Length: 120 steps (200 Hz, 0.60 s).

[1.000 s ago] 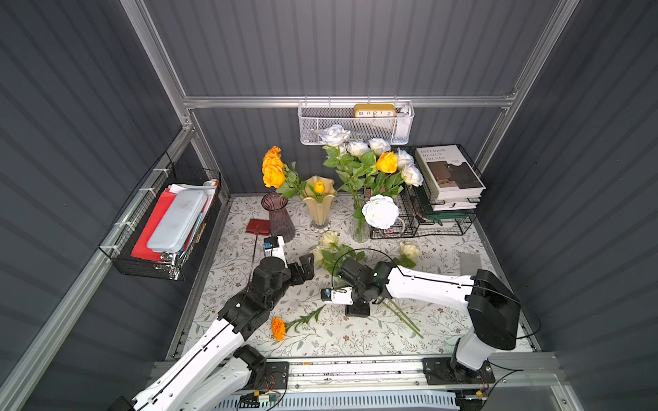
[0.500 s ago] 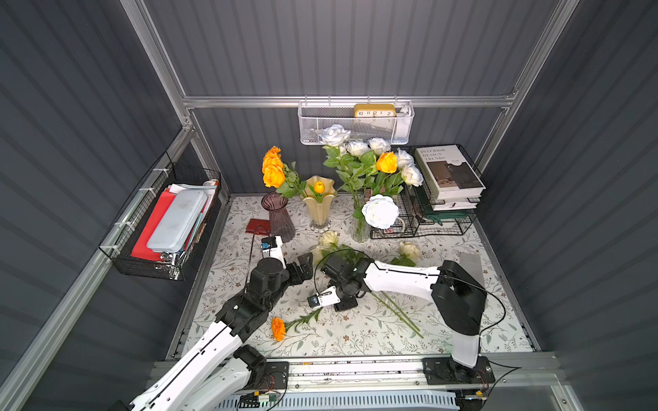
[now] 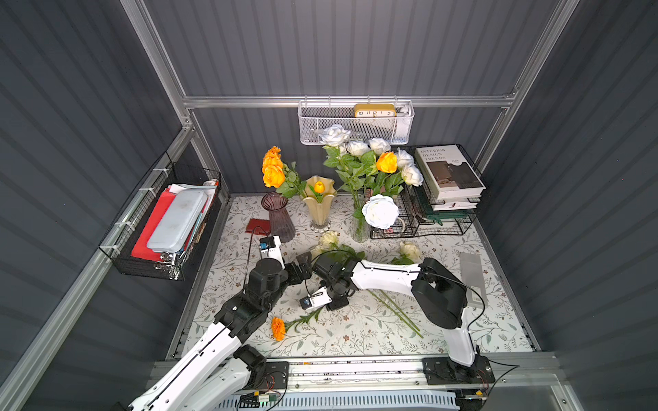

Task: Arrange the flowers in different vases according to their colors
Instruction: Pick up the flower at the center of the board.

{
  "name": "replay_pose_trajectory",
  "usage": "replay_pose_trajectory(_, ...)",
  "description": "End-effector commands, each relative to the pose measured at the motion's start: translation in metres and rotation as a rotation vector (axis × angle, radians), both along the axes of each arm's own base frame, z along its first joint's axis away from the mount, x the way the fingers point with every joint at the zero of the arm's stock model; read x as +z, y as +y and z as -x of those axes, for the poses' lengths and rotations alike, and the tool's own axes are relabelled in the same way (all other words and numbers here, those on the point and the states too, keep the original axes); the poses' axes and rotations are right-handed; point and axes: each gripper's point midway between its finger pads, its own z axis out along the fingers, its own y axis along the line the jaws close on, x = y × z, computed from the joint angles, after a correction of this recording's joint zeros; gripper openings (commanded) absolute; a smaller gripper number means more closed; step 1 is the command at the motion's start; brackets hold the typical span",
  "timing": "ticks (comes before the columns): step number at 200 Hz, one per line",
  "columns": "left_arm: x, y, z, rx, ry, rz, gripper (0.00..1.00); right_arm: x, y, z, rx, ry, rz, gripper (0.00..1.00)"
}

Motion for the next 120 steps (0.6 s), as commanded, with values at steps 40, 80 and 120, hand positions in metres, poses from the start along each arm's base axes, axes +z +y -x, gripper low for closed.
replay_pose_trajectory(40, -0.005, 0.004, 0.002, 0.015, 0.014, -0.008, 0.99, -0.017, -0.003, 0.002, 0.004, 0.024, 0.052, 0.33)
replay_pose_trajectory(80, -0.004, 0.003, 0.002, 0.006, 0.009, -0.01, 0.99, -0.024, -0.017, 0.013, 0.006, 0.075, 0.108, 0.25)
replay_pose_trajectory(120, -0.005, 0.001, 0.002, -0.001, 0.01, -0.014, 0.99, -0.029, -0.028, 0.021, 0.007, 0.118, 0.168, 0.28)
